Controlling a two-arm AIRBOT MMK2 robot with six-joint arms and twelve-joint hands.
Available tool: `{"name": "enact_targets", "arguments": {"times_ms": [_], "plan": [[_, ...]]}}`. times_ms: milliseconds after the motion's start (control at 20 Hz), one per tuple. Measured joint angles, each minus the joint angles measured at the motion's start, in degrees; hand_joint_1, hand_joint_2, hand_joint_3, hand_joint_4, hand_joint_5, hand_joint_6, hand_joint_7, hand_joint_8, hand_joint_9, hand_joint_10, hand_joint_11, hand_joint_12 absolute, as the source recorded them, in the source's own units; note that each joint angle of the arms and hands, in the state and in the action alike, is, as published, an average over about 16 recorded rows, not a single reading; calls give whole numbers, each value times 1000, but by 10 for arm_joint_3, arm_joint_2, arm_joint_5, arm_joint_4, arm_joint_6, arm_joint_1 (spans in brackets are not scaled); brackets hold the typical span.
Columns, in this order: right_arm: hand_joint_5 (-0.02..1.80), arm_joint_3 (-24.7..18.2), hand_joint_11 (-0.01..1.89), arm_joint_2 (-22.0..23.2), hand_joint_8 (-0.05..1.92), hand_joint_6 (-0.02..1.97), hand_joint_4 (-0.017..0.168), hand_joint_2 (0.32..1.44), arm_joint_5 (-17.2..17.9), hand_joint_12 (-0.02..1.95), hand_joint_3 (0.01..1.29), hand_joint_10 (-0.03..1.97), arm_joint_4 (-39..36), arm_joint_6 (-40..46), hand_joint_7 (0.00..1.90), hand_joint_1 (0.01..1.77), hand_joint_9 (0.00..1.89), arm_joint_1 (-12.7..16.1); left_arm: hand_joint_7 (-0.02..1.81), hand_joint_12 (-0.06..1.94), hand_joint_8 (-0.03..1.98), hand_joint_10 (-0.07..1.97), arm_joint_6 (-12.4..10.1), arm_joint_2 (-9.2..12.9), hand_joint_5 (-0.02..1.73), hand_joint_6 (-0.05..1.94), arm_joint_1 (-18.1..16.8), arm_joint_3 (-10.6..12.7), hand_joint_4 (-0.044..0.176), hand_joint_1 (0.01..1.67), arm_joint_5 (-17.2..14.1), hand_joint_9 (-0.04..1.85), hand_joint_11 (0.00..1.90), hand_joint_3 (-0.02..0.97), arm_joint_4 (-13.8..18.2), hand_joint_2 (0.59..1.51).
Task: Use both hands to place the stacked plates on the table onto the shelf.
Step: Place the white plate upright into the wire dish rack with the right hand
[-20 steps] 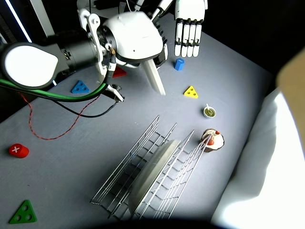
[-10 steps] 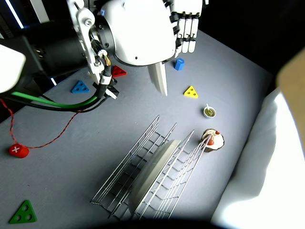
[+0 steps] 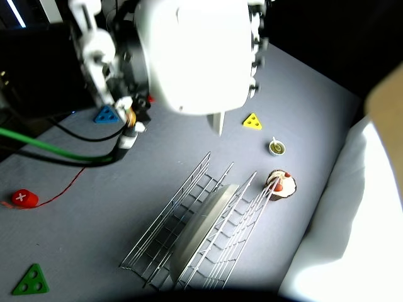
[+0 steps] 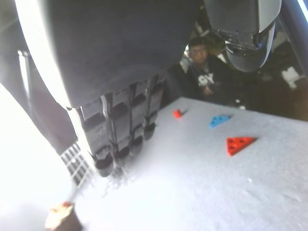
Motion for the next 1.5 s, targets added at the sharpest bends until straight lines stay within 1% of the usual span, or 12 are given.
{"name": "enact_targets", "arguments": {"times_ms": [350,650,950,1250,1500], "plan": [[925,11,1027,10,565,968,-8,930,-66,1312,13,690,-1,17,1053,1483,1131,7,70,12,0,10,0,9,34,16,-2,-9,8,87,-3,79,72,-4,8,966],[933,16,1019,19,547,955,-8,931,-110,1294,14,662,3,19,1076,1486,1145,15,74,10,0,10,0,12,38,16,-2,-19,8,89,-1,82,80,-4,13,971],[939,13,1017,30,539,935,-8,932,-156,1279,13,644,5,20,1089,1487,1151,22,81,10,0,10,0,15,43,16,-2,-28,8,88,2,80,89,-4,12,976],[951,5,1017,40,502,897,-9,932,-188,1295,13,629,2,20,1105,1487,1158,27,86,10,0,10,0,17,46,16,-3,-34,7,84,3,84,96,-4,7,976],[969,-2,1010,47,445,852,-8,931,-199,1317,13,593,-9,20,1127,1487,1169,19,90,10,0,9,0,18,47,15,-3,-45,7,80,7,89,89,-4,3,975]]}}
